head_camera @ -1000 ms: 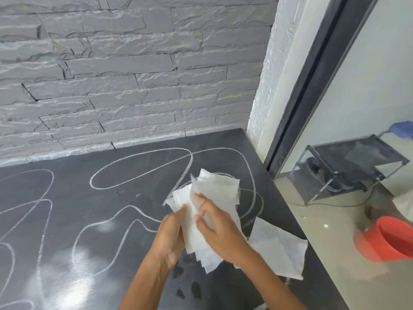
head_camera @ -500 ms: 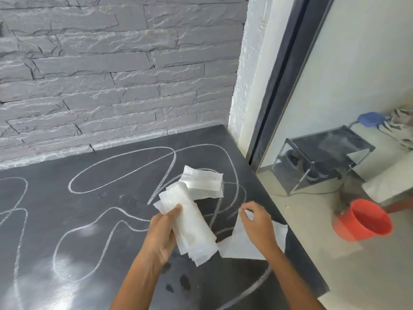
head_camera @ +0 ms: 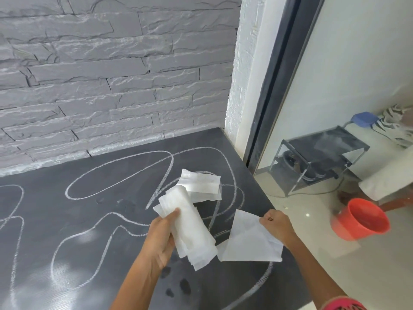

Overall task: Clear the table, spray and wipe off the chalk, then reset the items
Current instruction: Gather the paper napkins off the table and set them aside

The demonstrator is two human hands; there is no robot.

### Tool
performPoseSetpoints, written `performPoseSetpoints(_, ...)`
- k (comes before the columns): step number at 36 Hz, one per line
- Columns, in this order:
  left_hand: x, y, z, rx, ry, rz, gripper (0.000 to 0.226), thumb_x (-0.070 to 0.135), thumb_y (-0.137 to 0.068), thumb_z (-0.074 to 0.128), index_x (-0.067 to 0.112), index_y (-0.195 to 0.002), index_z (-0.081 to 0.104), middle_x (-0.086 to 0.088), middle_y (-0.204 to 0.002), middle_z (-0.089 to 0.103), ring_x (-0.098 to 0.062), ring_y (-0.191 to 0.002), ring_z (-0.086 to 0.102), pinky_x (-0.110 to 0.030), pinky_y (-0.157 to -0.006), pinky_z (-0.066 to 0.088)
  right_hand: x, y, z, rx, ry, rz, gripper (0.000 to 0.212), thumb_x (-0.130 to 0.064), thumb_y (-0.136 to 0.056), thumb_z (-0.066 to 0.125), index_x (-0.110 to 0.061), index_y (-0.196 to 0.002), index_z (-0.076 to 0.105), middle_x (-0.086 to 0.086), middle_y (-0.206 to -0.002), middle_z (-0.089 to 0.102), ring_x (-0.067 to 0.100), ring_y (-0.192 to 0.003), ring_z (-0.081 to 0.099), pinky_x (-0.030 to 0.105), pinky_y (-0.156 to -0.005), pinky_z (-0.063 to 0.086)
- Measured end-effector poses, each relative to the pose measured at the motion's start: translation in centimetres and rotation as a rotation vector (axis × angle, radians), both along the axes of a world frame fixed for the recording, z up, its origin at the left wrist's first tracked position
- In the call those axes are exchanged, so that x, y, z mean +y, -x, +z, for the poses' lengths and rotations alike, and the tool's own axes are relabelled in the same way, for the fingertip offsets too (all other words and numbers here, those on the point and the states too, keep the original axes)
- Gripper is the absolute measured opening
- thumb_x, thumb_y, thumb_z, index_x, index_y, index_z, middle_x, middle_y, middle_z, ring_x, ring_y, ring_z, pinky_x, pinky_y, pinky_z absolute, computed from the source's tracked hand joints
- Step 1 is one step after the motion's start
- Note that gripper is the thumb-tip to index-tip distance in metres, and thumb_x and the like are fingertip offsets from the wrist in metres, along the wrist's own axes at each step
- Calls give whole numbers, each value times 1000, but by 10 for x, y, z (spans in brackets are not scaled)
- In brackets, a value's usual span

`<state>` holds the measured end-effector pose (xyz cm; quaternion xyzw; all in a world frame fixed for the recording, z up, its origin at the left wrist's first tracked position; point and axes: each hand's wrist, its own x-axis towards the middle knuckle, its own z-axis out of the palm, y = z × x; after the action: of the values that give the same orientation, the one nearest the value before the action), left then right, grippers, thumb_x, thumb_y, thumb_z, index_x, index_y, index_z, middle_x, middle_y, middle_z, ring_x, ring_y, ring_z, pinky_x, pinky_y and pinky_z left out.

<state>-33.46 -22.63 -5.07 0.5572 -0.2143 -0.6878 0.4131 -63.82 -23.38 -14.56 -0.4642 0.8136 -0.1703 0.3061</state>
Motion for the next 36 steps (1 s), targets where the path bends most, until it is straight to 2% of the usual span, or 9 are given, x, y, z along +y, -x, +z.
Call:
performPoseSetpoints(5, 0, -6, 2, 22, -3, 9, 18, 15, -93, 55, 3, -95, 68, -9, -82, 76, -20, -69, 73, -36, -67, 53, -9, -20, 34, -489, 154, -276, 19, -19, -86, 58, -11, -69, 54, 9, -74, 55, 21, -67, 50, 28, -58, 38)
performPoseSetpoints(8, -1, -10, 4, 23, -3, 21, 18, 14, -93, 54, 2, -94, 67, -10, -82, 76, -20, -70, 73, -36, -67, 53, -17, -36, 64, -585, 246, -330, 19, -20, -87, 54, -15, -69, 51, 7, -75, 52, 23, -69, 48, 28, -60, 35)
performPoseSetpoints(16, -3, -14, 10, 40, 8, 50, 18, 11, -94, 51, 1, -92, 66, -9, -76, 75, -19, -65, 72, -31, -60, 55, -23, -100, 129, -570, 531, -45, 23, -25, -90, 55, -28, -67, 52, -18, -66, 56, -5, -59, 51, 16, -55, 39)
performPoseSetpoints(19, -3, -13, 12, 45, 12, 60, 20, 10, -95, 49, 1, -91, 67, -9, -76, 74, -18, -65, 72, -30, -59, 56, -17, -133, 130, -612, 540, 143, 22, -16, -91, 53, -26, -72, 49, -25, -103, 62, -17, -92, 55, 4, -72, 42)
performPoseSetpoints(22, -4, -12, 14, 48, 17, 44, 25, 10, -96, 46, -1, -96, 68, -11, -81, 75, -19, -69, 72, -27, -58, 56, -9, -165, 118, -592, 518, 355, 19, -12, -91, 51, -22, -76, 44, -14, -129, 56, -8, -120, 47, 12, -96, 38)
performPoseSetpoints(25, -5, -12, 16, 81, 44, 43, 34, 16, -100, 39, 1, -98, 70, -13, -94, 75, -17, -81, 73, -25, -64, 57, -2, -190, 101, -520, 474, 499, 20, -15, -92, 51, -26, -79, 41, -9, -136, 50, -5, -125, 41, 10, -100, 31)
performPoseSetpoints(29, -7, -15, 20, 148, 36, 51, 52, 50, -92, 48, 5, -104, 70, -11, -103, 73, -18, -97, 70, -32, -89, 49, 7, -210, 83, -405, 472, 610, 9, -28, -95, 47, -19, -95, 45, -13, -139, 45, -10, -133, 26, 1, -96, 21)
performPoseSetpoints(33, -8, -19, 15, 38, -6, 123, 49, 39, -81, 67, -2, -108, 66, -16, -98, 72, -24, -89, 71, -31, -75, 55, 7, -211, 91, -502, 457, 605, 7, -30, -93, 40, -26, -92, 46, -9, -104, 60, -1, -103, 53, 18, -83, 41)
performPoseSetpoints(36, -9, -19, 12, 24, -19, 170, 31, 17, -90, 60, -8, -107, 64, -16, -87, 73, -24, -74, 72, -32, -66, 58, -4, -205, 94, -577, 498, 510, 9, -20, -92, 45, -18, -87, 53, -5, -88, 66, 2, -81, 59, 18, -74, 44)
